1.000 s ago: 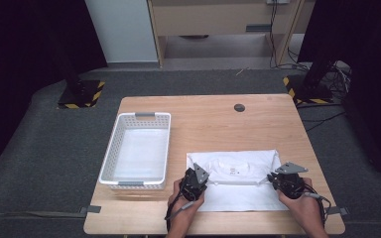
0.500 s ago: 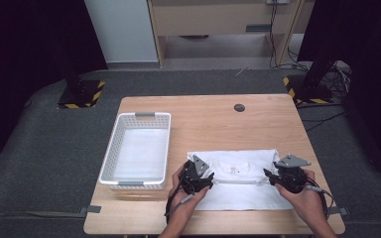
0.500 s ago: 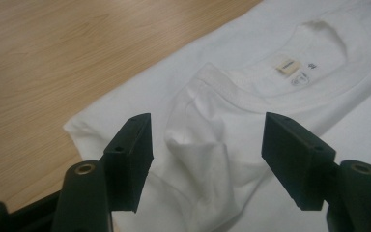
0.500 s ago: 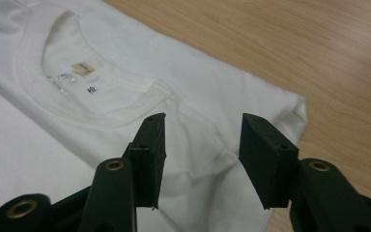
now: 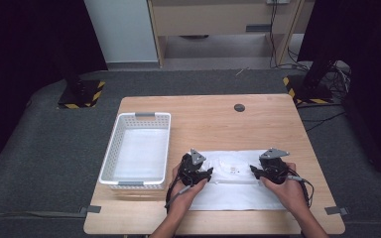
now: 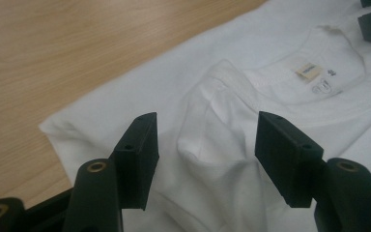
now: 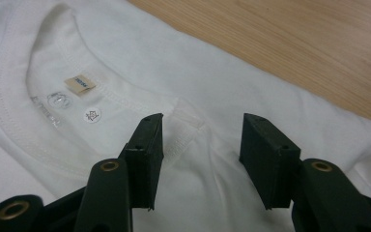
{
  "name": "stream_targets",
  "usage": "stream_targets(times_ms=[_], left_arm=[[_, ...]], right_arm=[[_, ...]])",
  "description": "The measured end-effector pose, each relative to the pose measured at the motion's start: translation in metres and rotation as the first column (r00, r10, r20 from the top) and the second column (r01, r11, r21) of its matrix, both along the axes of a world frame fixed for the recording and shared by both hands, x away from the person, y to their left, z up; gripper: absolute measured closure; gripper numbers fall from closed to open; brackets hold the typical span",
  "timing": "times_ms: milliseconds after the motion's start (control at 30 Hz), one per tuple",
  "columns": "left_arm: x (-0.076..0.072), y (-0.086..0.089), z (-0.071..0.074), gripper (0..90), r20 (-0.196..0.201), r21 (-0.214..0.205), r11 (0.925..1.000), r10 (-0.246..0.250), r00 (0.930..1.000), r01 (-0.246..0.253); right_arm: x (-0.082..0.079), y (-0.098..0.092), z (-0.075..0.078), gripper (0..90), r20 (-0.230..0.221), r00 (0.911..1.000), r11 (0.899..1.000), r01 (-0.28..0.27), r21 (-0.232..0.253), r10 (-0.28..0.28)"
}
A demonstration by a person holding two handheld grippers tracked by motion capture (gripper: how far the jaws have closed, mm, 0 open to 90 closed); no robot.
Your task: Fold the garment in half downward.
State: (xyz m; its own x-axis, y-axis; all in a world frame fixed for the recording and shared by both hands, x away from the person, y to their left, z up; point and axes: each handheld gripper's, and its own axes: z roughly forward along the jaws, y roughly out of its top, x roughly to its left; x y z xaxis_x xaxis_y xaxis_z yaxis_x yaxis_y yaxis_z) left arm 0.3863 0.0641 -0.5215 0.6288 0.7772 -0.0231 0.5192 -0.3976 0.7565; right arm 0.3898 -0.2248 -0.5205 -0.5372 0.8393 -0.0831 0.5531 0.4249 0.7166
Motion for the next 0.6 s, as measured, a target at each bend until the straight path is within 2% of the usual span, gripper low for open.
stream_targets(times_ms=[133, 267, 333, 400, 500, 600], left_arm=[[0.001, -0.003, -0.004, 42.1, -0.005, 0.012, 0.9998, -0.018, 0.9998, 0.018], [-0.001, -0.006, -0.007, 47.2, -0.006, 0.028, 0.9992, -0.028, 0.9996, 0.028], [-0.002, -0.008, -0.009, 50.9, 0.005, 0.043, 0.9986, -0.031, 0.9995, 0.030], [-0.005, -0.010, -0.007, 57.7, 0.022, 0.049, 0.9984, -0.028, 0.9994, 0.027], [-0.010, -0.010, -0.005, 64.2, 0.048, 0.050, 0.9985, -0.025, 0.9985, 0.022], [-0.016, -0.010, -0.002, 67.1, 0.069, 0.043, 0.9991, -0.011, 0.9976, 0.008]], right_arm=[[0.005, 0.002, -0.005, 49.4, -0.024, 0.9997, 1.000, -0.005, -0.008, 0.005], [0.006, 0.003, -0.007, 62.0, -0.034, 0.9993, 1.000, -0.016, 0.008, 0.016], [0.003, 0.005, -0.008, 69.5, -0.033, 0.9991, 0.999, -0.027, 0.020, 0.027], [0.001, 0.005, -0.007, 77.4, -0.027, 0.9989, 0.999, -0.038, 0.011, 0.038], [-0.003, 0.004, -0.003, 80.2, -0.014, 0.9993, 0.999, -0.034, 0.014, 0.034], [-0.011, 0.002, 0.004, 80.7, 0.006, 0.9994, 0.999, -0.034, 0.024, 0.034]])
